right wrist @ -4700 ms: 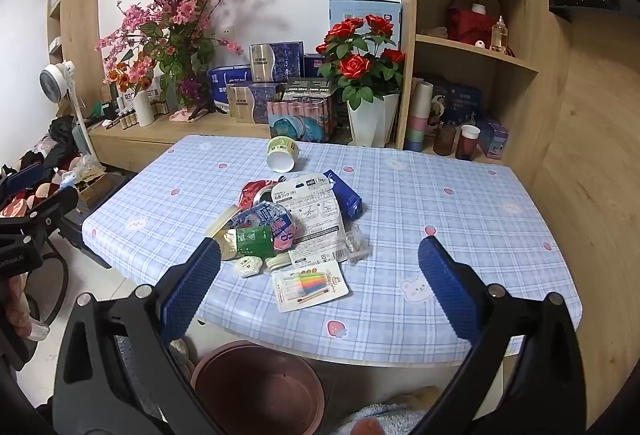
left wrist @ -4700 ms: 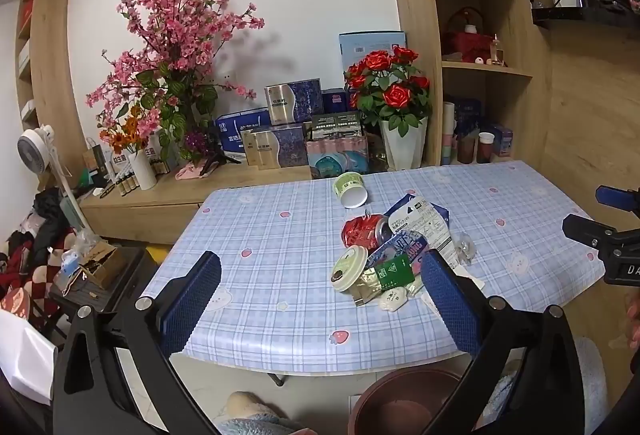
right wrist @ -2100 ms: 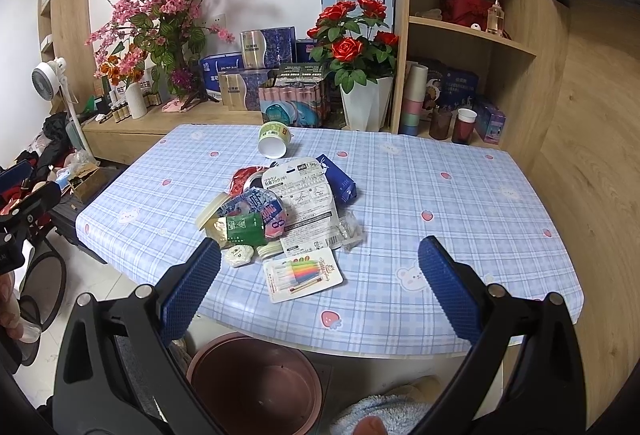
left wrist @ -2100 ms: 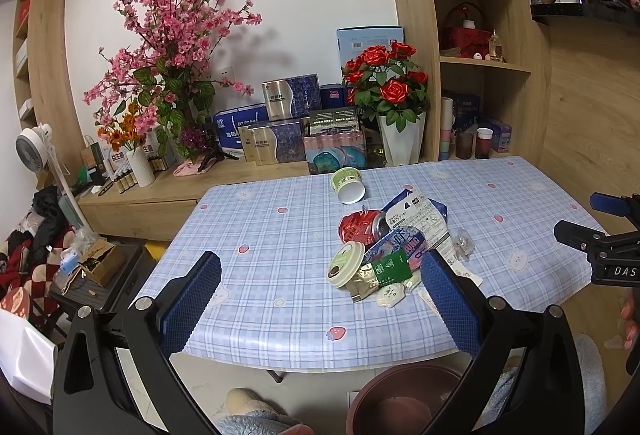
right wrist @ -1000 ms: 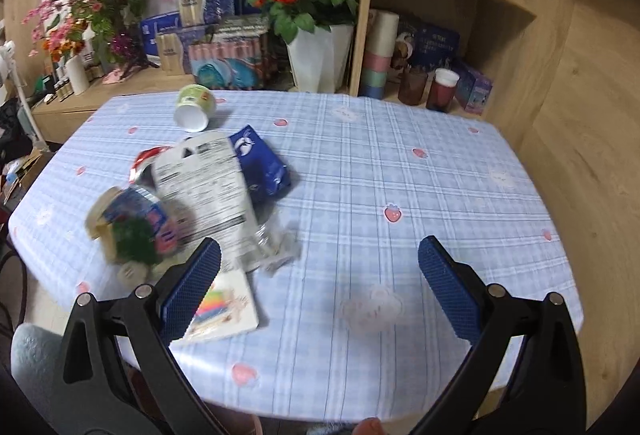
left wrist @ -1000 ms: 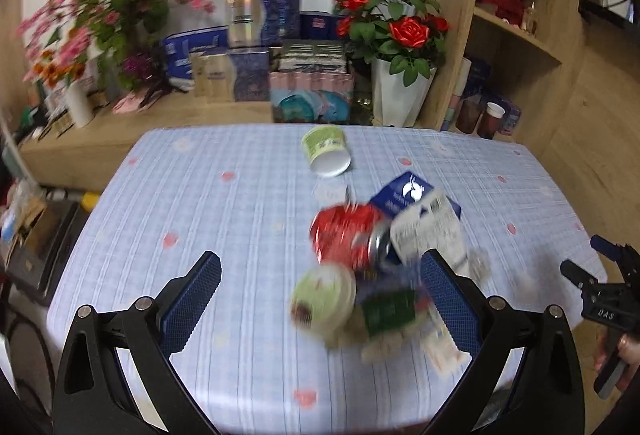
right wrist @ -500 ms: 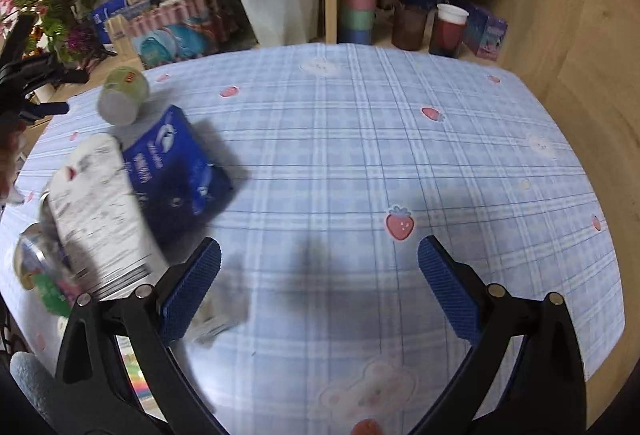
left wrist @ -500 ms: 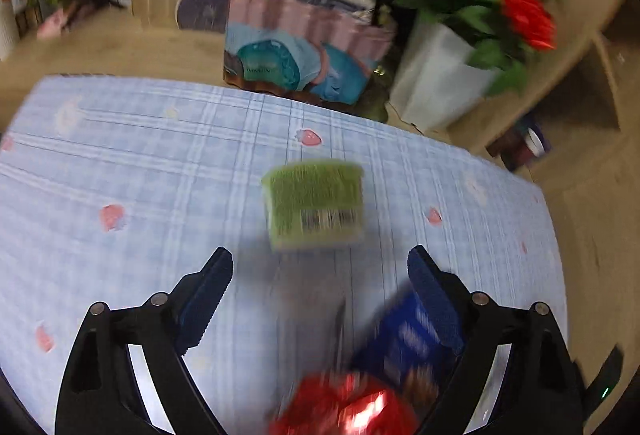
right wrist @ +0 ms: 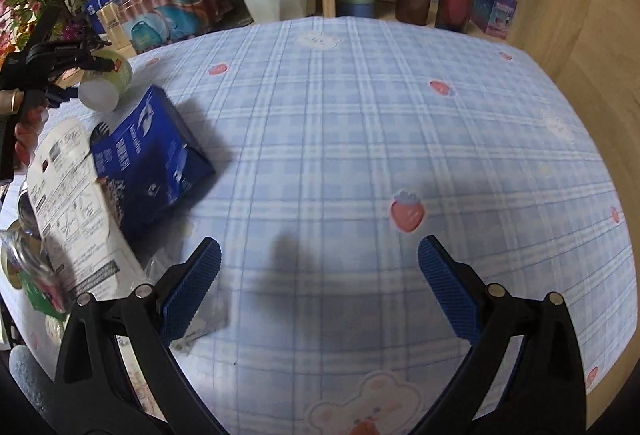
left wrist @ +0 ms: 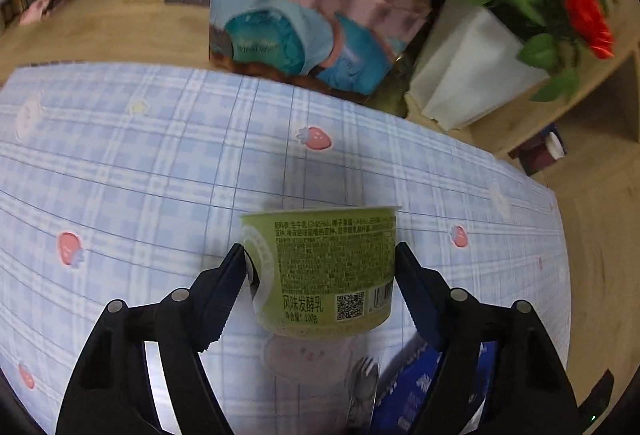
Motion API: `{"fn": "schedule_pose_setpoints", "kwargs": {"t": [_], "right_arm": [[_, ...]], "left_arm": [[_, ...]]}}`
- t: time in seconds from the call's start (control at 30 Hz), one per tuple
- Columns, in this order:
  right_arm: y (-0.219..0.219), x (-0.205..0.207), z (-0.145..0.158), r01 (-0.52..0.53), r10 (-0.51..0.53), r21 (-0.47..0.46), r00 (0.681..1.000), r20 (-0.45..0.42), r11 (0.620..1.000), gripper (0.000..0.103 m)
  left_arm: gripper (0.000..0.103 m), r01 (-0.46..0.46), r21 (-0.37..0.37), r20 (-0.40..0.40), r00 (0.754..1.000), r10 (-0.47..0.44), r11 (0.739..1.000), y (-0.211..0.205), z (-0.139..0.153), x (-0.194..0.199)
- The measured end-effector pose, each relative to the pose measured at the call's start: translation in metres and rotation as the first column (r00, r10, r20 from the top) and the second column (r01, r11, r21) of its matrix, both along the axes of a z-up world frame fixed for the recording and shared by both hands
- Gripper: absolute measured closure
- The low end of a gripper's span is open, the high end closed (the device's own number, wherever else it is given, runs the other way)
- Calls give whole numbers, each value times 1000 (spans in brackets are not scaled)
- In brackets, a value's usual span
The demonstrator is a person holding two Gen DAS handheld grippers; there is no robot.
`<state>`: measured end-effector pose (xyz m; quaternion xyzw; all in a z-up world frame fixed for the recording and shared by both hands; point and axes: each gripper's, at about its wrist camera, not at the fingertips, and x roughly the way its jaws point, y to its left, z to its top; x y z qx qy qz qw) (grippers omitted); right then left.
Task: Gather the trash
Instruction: 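Lift the green yogurt cup with the left gripper while the right gripper reaches the candle card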
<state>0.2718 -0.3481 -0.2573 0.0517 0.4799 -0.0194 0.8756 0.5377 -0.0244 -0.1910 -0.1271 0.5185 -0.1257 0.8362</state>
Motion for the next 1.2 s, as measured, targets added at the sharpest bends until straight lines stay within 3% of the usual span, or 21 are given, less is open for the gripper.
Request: {"fn": "schedule_pose_setpoints", "kwargs": {"t": [0.27, 0.43, 0.6, 0.83, 0.93, 1.1, 1.2], "right_arm": [[19, -30, 2, -26, 26, 73, 1000, 2, 997, 6], [38, -58, 4, -67, 67, 94, 998, 7, 993, 6], [68, -88, 4, -144, 144, 88, 990, 1, 986, 6], [112, -111, 5, -280, 280, 47, 960, 0, 959, 6], [119, -116, 7, -262, 264, 79, 965, -6, 962, 6], [138, -131, 5, -203, 212, 178, 977, -35, 963, 6], [156, -132, 6, -170, 178, 151, 983, -43, 974, 6]], "left_arm": [[31, 2, 1, 160, 987, -2, 1000, 27, 68, -54], [30, 8, 19, 262, 965, -13, 1000, 38, 109, -107], [30, 2, 64, 349, 937, -25, 998, 45, 132, -169], [30, -11, 45, 403, 915, -8, 999, 62, 135, -251], [30, -46, -13, 391, 919, 47, 999, 75, 125, -288], [30, -125, -43, 375, 918, 132, 991, 91, 101, -338], [30, -160, -26, 380, 911, 158, 987, 99, 90, -361]]}}
